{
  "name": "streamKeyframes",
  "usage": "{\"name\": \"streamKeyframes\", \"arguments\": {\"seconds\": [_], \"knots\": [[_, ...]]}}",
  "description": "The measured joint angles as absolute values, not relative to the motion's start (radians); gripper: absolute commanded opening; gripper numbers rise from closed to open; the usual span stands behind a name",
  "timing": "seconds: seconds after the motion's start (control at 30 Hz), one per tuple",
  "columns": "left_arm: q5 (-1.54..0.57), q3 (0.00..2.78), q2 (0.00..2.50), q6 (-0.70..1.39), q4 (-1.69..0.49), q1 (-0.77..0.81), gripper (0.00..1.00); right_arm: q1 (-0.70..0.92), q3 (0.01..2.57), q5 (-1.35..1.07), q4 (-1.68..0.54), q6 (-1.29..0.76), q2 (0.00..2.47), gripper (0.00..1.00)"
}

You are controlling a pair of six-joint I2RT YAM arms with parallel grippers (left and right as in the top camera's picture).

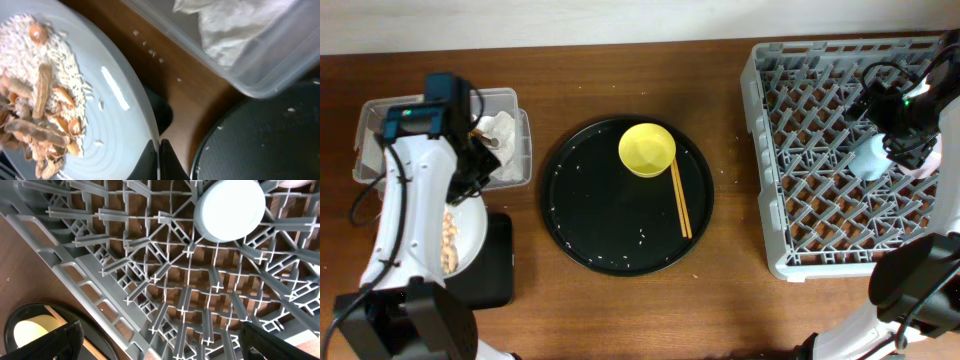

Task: Sort waste into correct bins and load items into the dishwasher rack
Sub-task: 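Lift the plate left and tip its scraps onto the small black tray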

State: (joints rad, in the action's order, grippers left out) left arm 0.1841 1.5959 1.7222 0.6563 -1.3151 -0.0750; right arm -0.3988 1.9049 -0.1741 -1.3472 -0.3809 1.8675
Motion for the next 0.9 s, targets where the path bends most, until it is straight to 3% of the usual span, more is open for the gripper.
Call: {"name": "streamKeyframes", "arguments": {"seconds": [0.17,0.33,0.63,0.9], "knots": [[0.044,1.481,1.721,0.656,-1.217,-0.207,0.01,-0.399,1.905,-0.174,-1.347,-0.381,1.868,0.98],[-0.076,1.481,1.697,0.607,-1.214,-0.241,0.01,-0.399,1.905,-0.174,-1.347,-0.381,1.868,0.98],[-0.486,1.481,1.604,0.380,-1.214,-0.474,0.01,-0.399,1.905,-0.175,-1.346,-0.381,1.868,0.98],[-0.711,1.481,1.604,0.260,-1.276,-0.619,0.01,-0.399,1.905,-0.175,-1.346,-0.381,1.867,0.98]]}}
